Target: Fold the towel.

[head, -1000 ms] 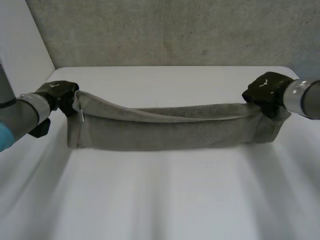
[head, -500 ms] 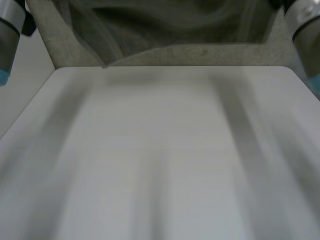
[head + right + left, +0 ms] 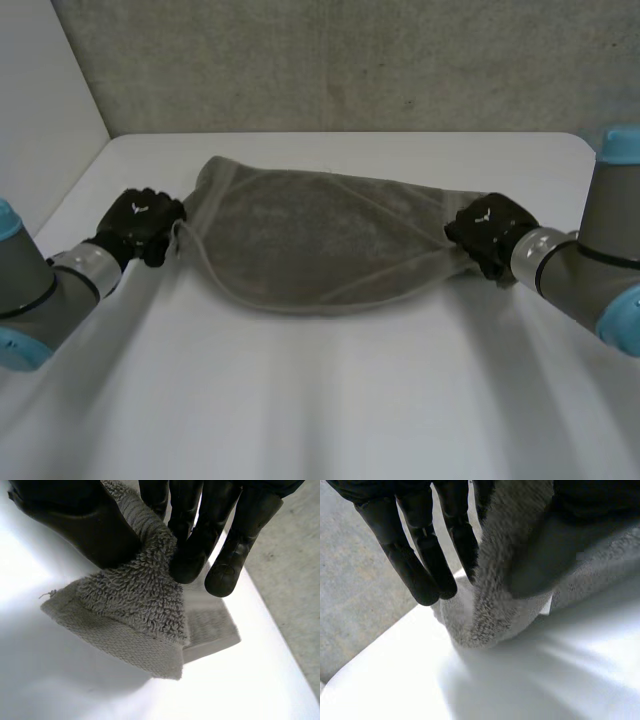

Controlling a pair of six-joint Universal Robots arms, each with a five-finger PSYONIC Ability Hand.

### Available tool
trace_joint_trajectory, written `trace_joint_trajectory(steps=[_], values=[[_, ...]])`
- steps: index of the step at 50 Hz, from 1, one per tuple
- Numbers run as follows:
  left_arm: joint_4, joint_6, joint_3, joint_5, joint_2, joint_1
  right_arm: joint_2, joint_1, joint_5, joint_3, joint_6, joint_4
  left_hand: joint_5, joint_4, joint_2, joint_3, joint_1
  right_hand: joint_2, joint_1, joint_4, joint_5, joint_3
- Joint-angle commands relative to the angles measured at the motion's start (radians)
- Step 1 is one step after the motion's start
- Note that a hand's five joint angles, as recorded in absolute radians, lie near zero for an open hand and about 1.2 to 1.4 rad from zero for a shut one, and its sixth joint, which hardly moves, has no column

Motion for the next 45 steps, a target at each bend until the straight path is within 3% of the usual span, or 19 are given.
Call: trace_joint_trajectory(steps=[1, 9, 27, 37, 45], values=[[-0.008, 0.143, -0.084, -0.009, 0.034, 0.006, -0.042, -0.001, 0.003, 0.083, 0.013, -0.036, -0.817, -0.634, -0.622, -0.627, -0.616, 0.088, 0.078, 0.055, 0.049, 0.057], [-0.003, 0.201, -0.172, 0.001, 0.069, -0.002, -0.061, -0.001, 0.003, 0.140, 0.013, -0.074, -1.049, -0.867, -0.854, -0.860, -0.848, 0.088, 0.078, 0.055, 0.049, 0.057], [0.006, 0.231, -0.258, -0.007, 0.120, -0.052, -0.059, -0.002, 0.003, 0.205, 0.013, -0.140, -1.111, -0.929, -0.916, -0.922, -0.910, 0.088, 0.078, 0.055, 0.049, 0.057], [0.018, 0.232, -0.209, -0.044, 0.093, -0.074, -0.061, -0.002, 0.003, 0.211, 0.013, -0.140, -1.023, -0.841, -0.828, -0.834, -0.822, 0.088, 0.078, 0.055, 0.049, 0.057], [0.032, 0.235, -0.143, -0.159, 0.042, -0.078, -0.070, -0.008, 0.008, 0.228, 0.019, -0.148, -0.736, -0.553, -0.540, -0.546, -0.534, 0.088, 0.078, 0.055, 0.049, 0.057]])
